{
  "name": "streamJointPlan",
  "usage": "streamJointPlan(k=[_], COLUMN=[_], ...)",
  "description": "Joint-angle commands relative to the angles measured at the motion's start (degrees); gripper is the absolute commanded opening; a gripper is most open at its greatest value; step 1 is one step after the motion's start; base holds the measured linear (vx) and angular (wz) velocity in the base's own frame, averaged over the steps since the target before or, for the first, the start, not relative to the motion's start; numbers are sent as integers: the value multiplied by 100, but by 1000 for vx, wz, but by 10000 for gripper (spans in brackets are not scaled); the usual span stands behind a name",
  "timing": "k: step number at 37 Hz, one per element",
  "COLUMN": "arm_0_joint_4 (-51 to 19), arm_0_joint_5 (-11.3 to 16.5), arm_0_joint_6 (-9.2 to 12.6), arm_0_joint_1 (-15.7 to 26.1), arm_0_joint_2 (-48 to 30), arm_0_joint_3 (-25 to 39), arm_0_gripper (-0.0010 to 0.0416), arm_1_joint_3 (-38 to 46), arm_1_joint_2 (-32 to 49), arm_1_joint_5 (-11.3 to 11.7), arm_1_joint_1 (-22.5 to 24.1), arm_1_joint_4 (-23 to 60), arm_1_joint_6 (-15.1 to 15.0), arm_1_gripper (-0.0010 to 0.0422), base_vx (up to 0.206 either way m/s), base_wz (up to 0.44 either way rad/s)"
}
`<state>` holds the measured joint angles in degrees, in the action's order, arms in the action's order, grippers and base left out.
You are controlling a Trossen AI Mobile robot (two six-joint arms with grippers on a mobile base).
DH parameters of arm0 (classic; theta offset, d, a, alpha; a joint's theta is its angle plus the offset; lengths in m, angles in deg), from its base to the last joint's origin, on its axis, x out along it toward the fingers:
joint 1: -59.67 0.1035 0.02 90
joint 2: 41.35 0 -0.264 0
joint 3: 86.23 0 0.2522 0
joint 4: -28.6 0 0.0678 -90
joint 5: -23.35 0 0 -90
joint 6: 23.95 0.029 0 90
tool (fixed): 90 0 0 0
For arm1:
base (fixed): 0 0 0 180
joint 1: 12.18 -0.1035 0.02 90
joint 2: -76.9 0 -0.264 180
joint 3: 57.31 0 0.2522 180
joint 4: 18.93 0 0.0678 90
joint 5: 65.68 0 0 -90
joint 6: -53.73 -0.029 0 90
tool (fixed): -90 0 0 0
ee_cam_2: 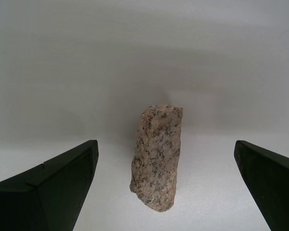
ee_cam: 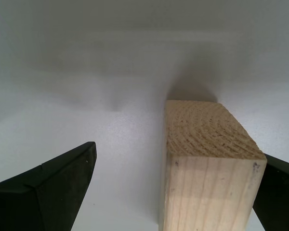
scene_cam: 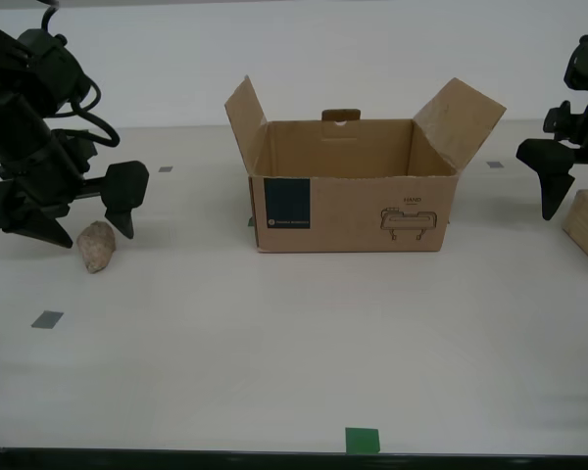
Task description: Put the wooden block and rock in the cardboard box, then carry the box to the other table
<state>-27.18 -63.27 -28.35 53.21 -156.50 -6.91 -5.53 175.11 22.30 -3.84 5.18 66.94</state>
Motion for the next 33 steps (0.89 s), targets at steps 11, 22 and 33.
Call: streamJointPlan(k=[11,22,33], arm_0_joint_4=[103,-15,13], arm_0_joint_5=[-2,-2,0], arm_0_joint_6=[-13,-7,55], arm_0_joint_1=[17,31,48], arm_0_joint_2=[4,68,72], arm_0_joint_3=[-350,-424,-557], arm_0_gripper=[389,389,390], arm_1_joint_3=[0,0,0], arm_1_joint_2=[2,2,2], arm_1_joint_5=[11,9,28], arm_1_joint_1=[4,4,7], arm_1_joint_4=[11,28,22], arm_1_joint_6=[-13,-81,-114], arm_1_gripper=[387,387,387], base_vx=[0,0,0], base_wz=[0,0,0])
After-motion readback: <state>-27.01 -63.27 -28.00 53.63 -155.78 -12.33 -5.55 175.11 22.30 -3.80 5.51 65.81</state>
